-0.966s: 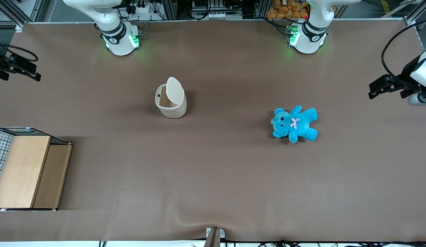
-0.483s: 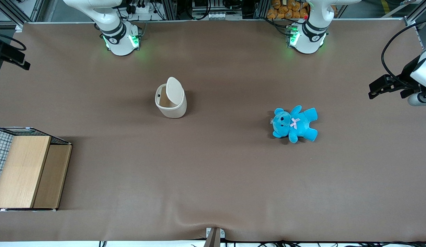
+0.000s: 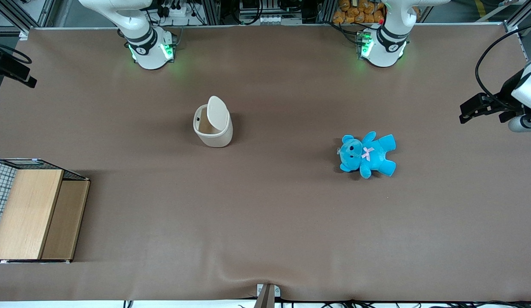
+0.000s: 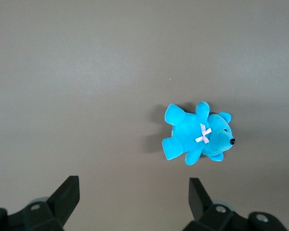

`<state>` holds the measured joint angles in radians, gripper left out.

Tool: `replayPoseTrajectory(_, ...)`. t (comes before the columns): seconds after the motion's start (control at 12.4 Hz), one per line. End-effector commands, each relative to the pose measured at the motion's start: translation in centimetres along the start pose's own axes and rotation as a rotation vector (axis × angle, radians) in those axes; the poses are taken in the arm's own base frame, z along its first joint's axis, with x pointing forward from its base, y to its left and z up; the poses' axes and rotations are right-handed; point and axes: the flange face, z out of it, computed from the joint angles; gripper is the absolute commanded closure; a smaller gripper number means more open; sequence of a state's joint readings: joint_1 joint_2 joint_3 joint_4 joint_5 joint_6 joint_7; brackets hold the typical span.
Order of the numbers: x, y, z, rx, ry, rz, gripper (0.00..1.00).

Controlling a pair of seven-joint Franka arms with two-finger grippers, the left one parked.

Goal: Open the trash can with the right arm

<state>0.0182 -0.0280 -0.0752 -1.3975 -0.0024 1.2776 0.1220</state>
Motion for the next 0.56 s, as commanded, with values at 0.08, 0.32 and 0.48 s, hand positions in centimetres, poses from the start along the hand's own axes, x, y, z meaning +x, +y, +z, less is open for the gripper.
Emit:
replayPoseTrajectory(0.08,-0.43,-0.05,-0.70,-0.002,0.012,0.009,0.00)
replayPoseTrajectory(0.32,-0.52,-0.25,-0.77,0.002,0.013,0.003,0.00)
replayPoseTrajectory(0.48,-0.52,-0.25,-0.77,0.002,0.013,0.003,0.00)
